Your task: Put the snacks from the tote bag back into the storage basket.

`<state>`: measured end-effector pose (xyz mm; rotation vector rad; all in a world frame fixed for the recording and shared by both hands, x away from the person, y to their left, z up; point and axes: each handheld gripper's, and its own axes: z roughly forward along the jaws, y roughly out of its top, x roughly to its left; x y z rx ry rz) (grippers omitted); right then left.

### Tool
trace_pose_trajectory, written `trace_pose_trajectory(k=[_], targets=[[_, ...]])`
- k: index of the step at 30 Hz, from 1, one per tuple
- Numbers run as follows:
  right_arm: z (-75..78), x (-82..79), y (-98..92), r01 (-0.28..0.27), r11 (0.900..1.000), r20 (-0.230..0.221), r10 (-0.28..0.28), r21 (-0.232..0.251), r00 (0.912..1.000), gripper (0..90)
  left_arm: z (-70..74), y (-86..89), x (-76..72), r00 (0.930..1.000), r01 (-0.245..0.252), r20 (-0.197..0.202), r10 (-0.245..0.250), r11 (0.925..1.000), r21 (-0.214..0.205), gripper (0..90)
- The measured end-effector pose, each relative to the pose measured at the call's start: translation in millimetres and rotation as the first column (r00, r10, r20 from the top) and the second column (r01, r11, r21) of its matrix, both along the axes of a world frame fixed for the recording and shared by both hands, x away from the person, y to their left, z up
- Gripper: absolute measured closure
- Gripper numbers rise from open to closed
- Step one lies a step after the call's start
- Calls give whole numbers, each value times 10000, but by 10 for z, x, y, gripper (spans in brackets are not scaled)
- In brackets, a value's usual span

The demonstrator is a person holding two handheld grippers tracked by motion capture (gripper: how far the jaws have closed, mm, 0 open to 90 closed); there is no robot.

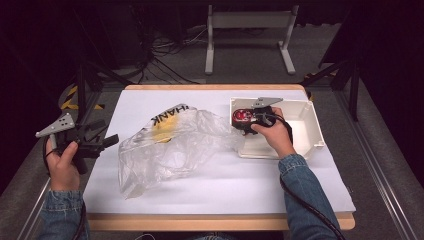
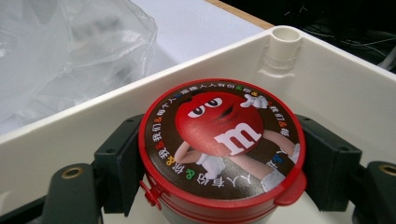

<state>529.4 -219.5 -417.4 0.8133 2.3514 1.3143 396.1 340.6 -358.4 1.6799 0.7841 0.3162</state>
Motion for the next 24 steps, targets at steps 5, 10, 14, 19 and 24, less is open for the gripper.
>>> trace_pose_trajectory(k=[5,10,14,19,24], targets=[[-8,-3,-17,85,10000,-47,-85,-21,10000,251,4,6,-4,10000,15,1,-15,10000,27,50],[11,-13,-17,226,9996,-196,-222,182,9996,175,0,0,6,10000,29,-7,-29,10000,30,49],[73,-31,-33,583,9976,-391,-569,372,9976,91,-6,-14,17,10000,69,-31,-69,10000,58,49],[210,-83,-108,787,9943,-385,-761,725,9964,47,-17,-23,27,9999,121,-66,-120,9998,127,49],[388,-198,-205,733,9947,-320,-711,716,9970,56,-12,-38,28,9998,189,-46,-188,9996,220,48]])
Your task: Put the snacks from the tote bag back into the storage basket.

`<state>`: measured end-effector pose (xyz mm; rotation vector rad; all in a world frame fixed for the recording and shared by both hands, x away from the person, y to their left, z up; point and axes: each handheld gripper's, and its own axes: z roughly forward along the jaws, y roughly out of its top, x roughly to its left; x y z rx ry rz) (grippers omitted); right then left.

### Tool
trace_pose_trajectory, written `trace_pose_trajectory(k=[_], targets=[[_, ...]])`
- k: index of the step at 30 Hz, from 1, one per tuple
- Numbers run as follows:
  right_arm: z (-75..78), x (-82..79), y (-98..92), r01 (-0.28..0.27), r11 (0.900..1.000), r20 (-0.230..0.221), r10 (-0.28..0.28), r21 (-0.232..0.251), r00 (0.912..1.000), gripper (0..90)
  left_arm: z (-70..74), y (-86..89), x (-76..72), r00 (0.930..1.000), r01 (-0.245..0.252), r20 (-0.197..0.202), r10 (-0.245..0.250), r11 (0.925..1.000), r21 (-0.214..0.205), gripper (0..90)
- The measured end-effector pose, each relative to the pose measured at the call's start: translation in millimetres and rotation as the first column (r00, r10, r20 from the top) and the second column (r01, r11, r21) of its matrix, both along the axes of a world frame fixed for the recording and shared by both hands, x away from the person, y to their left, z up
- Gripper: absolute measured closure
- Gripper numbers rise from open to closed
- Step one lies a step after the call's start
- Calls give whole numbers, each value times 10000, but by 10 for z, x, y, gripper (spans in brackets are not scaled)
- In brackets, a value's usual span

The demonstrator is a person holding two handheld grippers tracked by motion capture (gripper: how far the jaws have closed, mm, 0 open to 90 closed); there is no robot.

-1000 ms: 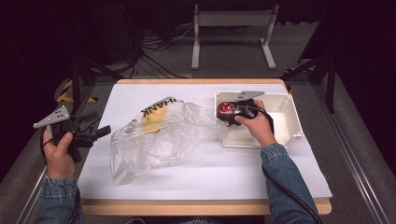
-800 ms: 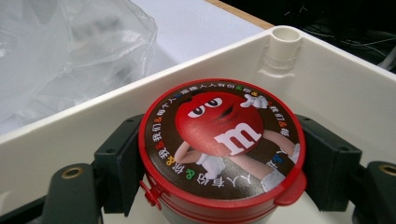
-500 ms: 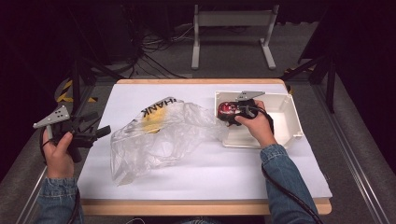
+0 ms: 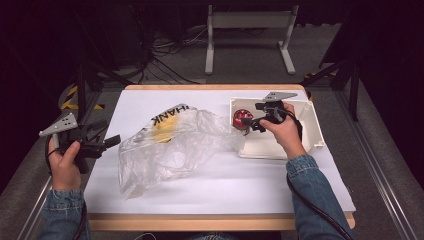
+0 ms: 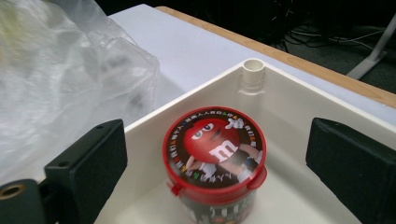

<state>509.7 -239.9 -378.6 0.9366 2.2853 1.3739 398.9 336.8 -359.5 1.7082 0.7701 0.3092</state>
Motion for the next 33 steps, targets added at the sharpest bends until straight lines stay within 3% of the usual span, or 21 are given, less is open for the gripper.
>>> trace_pose_trajectory(k=[4,11,14,19,27,33], targets=[[175,-129,-106,5,9993,-8,-5,376,10000,55,-5,-8,-1,10000,12,-6,-11,10000,66,48],[394,-350,-238,-316,9981,310,299,526,9991,45,-21,-16,7,10000,84,-51,-83,9996,277,46],[494,-490,-275,-306,9994,338,301,145,9990,46,-38,-18,11,9999,26,-151,-20,9993,366,46],[637,-711,-345,-51,9999,411,55,-96,9991,48,-28,-13,12,10000,32,-73,-30,9995,323,46],[724,-1009,-418,234,9989,459,-215,-407,9987,60,-19,-30,13,10000,65,-38,-64,9994,354,46],[709,-1198,-524,728,9961,96,-724,-492,9973,74,-12,-7,1,10000,-13,-38,14,9996,274,46]])
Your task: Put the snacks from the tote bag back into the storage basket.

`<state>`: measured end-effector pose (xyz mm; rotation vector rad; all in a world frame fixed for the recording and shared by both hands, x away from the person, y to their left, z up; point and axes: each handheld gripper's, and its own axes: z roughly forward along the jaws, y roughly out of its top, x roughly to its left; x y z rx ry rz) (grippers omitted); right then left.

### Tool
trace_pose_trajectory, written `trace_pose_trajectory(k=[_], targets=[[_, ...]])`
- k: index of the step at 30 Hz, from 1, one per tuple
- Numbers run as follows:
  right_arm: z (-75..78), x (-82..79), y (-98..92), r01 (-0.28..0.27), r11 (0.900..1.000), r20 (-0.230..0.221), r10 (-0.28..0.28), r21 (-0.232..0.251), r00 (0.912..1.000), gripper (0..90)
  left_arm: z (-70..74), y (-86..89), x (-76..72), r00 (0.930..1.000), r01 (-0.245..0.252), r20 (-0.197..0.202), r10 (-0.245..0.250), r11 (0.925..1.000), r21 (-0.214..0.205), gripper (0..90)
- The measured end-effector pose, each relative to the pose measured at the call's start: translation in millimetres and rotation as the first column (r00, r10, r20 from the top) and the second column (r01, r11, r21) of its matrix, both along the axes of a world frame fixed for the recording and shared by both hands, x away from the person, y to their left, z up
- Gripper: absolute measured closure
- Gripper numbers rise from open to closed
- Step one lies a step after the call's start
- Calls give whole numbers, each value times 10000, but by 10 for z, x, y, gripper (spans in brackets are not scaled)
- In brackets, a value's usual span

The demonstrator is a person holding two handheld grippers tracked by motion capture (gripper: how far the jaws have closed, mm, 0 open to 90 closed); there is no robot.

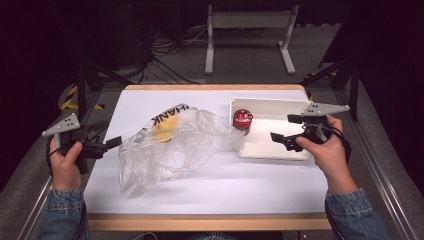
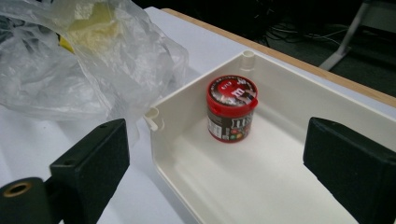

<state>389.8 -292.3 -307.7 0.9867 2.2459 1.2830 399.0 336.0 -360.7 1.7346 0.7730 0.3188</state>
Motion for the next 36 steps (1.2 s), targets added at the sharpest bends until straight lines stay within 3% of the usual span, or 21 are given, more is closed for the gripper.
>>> trace_pose_trajectory(k=[6,16,19,21,36], targets=[[-53,-118,-92,284,9996,-47,-284,-11,9996,78,4,-6,-1,10000,22,26,-22,10000,19,46],[-120,-315,-226,198,9996,-66,-199,-186,9998,75,1,-22,11,10000,70,3,-70,10000,60,46],[-103,-348,-274,200,9997,46,-201,161,9998,75,-1,-29,16,10000,86,-7,-86,9999,124,46],[-95,-357,-290,280,9996,87,-280,5,9996,75,0,-31,18,10000,83,26,-84,9998,205,46],[-280,-355,-396,815,9959,232,-824,399,9963,23,-24,-4,-8,9999,93,-127,-90,9997,241,45]])
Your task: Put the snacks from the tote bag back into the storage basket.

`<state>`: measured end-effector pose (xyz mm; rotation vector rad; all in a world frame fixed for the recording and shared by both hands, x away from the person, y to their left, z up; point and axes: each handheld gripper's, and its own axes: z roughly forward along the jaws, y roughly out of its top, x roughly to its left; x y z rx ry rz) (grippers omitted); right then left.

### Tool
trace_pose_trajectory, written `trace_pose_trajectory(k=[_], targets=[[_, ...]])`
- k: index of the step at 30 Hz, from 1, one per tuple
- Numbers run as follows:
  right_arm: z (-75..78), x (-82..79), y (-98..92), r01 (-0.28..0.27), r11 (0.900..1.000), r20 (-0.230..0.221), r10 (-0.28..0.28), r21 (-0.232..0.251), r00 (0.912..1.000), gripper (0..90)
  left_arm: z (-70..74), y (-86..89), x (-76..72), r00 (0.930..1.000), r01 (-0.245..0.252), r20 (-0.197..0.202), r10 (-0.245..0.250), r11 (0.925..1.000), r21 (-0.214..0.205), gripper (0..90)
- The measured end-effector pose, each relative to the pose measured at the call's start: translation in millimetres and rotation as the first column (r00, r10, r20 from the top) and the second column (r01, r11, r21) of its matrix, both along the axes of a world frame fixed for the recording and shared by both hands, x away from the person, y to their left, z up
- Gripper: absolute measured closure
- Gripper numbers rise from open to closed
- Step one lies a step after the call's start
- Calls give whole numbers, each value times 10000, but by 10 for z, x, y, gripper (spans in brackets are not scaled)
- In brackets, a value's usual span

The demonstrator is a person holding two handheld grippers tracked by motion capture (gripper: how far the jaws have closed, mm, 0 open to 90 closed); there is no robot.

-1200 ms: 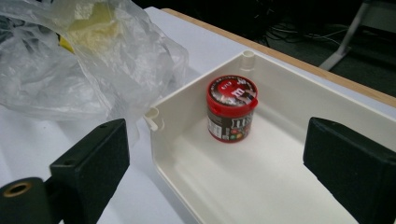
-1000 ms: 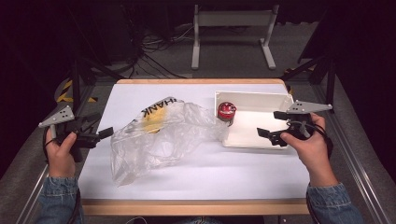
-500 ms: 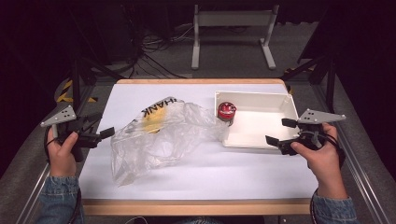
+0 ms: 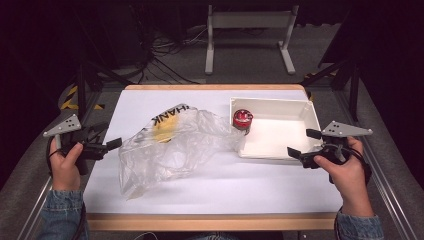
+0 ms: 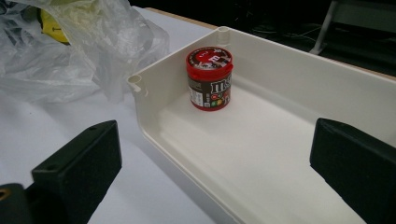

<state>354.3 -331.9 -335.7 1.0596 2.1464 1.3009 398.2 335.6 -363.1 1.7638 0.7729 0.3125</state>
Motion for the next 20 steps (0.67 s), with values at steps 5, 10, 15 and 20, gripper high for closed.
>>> trace_pose_trajectory(k=[5,10,15,20], targets=[[-59,9,-37,134,9998,-23,-133,152,9999,24,-3,23,-9,10000,-4,10,4,10000,7,44],[-127,36,-76,231,9996,-90,-229,171,9997,24,-8,38,-12,10000,-9,-45,9,10000,-17,44],[-171,54,-107,345,9992,-66,-344,201,9994,24,-9,37,-2,10000,9,-33,-9,10000,-8,44],[-154,40,-111,321,9991,102,-324,291,9994,24,-5,29,-1,10000,55,26,-55,10000,31,42]])
